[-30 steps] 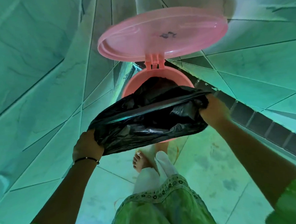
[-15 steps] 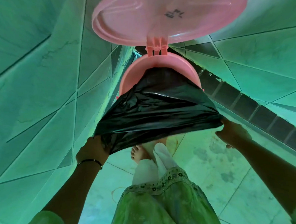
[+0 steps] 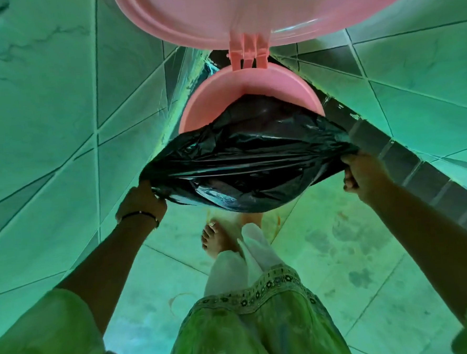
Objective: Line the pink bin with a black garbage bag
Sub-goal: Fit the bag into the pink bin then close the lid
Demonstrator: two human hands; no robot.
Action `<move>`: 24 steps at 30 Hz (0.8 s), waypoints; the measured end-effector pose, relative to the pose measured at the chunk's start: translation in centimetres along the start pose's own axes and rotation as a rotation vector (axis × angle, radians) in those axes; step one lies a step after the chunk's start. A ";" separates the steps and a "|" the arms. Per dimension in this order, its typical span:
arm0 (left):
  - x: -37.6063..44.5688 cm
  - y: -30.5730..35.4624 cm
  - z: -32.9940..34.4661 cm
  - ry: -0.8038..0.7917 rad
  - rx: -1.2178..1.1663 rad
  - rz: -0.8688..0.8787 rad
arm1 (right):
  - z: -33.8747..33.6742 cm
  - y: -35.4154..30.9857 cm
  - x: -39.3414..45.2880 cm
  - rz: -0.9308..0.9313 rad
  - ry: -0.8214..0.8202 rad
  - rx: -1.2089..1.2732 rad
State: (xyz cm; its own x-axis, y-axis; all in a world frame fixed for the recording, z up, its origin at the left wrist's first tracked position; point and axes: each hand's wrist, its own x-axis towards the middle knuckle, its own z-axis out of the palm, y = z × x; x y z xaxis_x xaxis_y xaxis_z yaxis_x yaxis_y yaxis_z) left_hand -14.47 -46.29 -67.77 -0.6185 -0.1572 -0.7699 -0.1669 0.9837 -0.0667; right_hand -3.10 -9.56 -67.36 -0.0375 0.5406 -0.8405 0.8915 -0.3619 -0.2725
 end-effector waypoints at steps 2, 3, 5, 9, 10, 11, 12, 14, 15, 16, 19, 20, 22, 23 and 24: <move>2.1 1.4 -1.1 -0.017 -0.117 0.077 | 0.3 -1.7 0.5 0.021 -0.024 0.071; 3.1 2.2 -1.7 -0.046 -0.173 0.091 | 0.5 -2.6 0.7 0.019 -0.037 0.084; 4.0 4.1 -3.2 -0.105 -0.351 0.015 | 1.2 -4.4 0.7 -0.015 -0.067 0.120; 4.1 8.5 -6.1 -0.116 -0.868 -0.196 | 2.5 -8.0 0.1 -0.199 -0.207 0.099; 4.2 9.4 -6.7 -0.105 -0.913 -0.195 | 2.8 -8.6 -0.1 -0.239 -0.239 0.046; 4.5 10.1 -7.1 -0.099 -0.916 -0.166 | 3.0 -9.1 -0.1 -0.274 -0.261 -0.017; 4.7 10.7 -7.5 -0.082 -0.904 -0.116 | 3.2 -9.6 -0.1 -0.312 -0.270 -0.089; 5.1 12.0 -8.1 -0.079 -0.818 -0.002 | 3.5 -10.4 0.1 -0.388 -0.283 -0.221; 5.3 12.5 -8.3 -0.090 -0.781 0.040 | 3.6 -10.8 0.2 -0.421 -0.283 -0.281; 5.6 12.9 -8.4 -0.084 -0.749 0.087 | 3.7 -11.2 0.4 -0.448 -0.279 -0.334; 5.8 14.2 -8.3 -0.053 -0.683 0.181 | 4.2 -12.2 0.4 -0.508 -0.260 -0.467; 5.9 14.5 -8.3 -0.045 -0.675 0.196 | 4.4 -12.6 0.5 -0.526 -0.255 -0.490; 6.0 14.7 -8.6 -0.079 -0.711 0.176 | 4.9 -13.0 0.9 -0.536 -0.240 -0.494; 6.0 14.6 -8.8 -0.114 -0.754 0.154 | 5.0 -13.2 1.3 -0.529 -0.230 -0.489; 6.3 14.2 -8.8 -0.153 -0.796 0.104 | 5.1 -13.2 1.7 -0.514 -0.217 -0.494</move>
State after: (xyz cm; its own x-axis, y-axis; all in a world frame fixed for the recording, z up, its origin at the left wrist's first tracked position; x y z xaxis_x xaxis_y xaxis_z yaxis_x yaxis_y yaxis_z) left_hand -27.52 -34.06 -67.98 -0.5589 0.0013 -0.8293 -0.6458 0.6267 0.4362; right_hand -17.22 -7.80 -67.58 -0.5469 0.3692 -0.7514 0.8349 0.3075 -0.4565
